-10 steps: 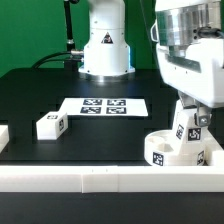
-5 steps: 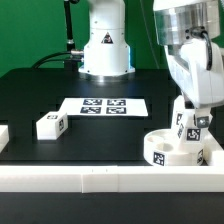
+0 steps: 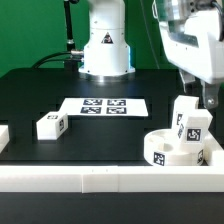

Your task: Assemble stool

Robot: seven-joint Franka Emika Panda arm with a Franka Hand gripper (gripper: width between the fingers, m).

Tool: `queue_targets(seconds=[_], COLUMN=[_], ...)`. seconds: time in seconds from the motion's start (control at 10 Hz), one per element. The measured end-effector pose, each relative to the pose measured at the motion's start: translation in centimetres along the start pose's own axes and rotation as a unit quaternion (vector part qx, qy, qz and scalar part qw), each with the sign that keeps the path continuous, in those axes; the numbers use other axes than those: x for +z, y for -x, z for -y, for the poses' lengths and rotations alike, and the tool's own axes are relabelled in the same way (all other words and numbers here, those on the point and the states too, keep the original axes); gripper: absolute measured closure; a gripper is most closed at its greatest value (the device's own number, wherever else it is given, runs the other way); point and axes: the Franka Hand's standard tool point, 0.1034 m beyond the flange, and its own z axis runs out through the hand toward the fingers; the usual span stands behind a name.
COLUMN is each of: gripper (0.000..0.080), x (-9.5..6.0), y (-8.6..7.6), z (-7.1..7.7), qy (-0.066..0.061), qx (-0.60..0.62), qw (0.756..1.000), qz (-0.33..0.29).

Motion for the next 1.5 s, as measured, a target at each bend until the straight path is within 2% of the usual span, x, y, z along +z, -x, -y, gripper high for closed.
queue_targets(seconds=[0.2, 0.3, 0.4, 0.5, 0.7, 0.8, 0.9, 1.0, 1.2, 1.3, 1.4, 1.5], gripper=[0.0151, 0.0151, 0.0151, 0.0151, 0.0151, 0.0151, 0.0151, 0.0151, 0.0151, 0.0151, 0.0151, 0.0151], x=[0.0, 0.0, 0.0, -0.3, 0.0, -0.1, -0.1, -0.1, -0.2, -0.2, 0.1, 0.6], y=[0.0, 0.0, 0.1, 0.1, -0.3, -0.4, -0.6, -0.7, -1.2, -1.6, -1.4, -0.3], z=[0.0, -0.1, -0.3, -0.1, -0.1, -0.1, -0.1, -0.1, -0.2, -0.1, 0.0, -0.2], qy=[0.000, 0.005, 0.021, 0.028, 0.017, 0.021, 0.024, 0.025, 0.034, 0.036, 0.037, 0.042], qx=[-0.079, -0.147, -0.238, -0.321, -0.427, -0.455, -0.506, -0.529, -0.628, -0.681, -0.733, -0.754], qw=[0.997, 0.989, 0.971, 0.947, 0.904, 0.890, 0.862, 0.848, 0.777, 0.731, 0.678, 0.655], qz=[0.000, 0.000, -0.001, -0.002, -0.006, -0.009, -0.011, -0.010, -0.013, -0.016, -0.034, -0.032])
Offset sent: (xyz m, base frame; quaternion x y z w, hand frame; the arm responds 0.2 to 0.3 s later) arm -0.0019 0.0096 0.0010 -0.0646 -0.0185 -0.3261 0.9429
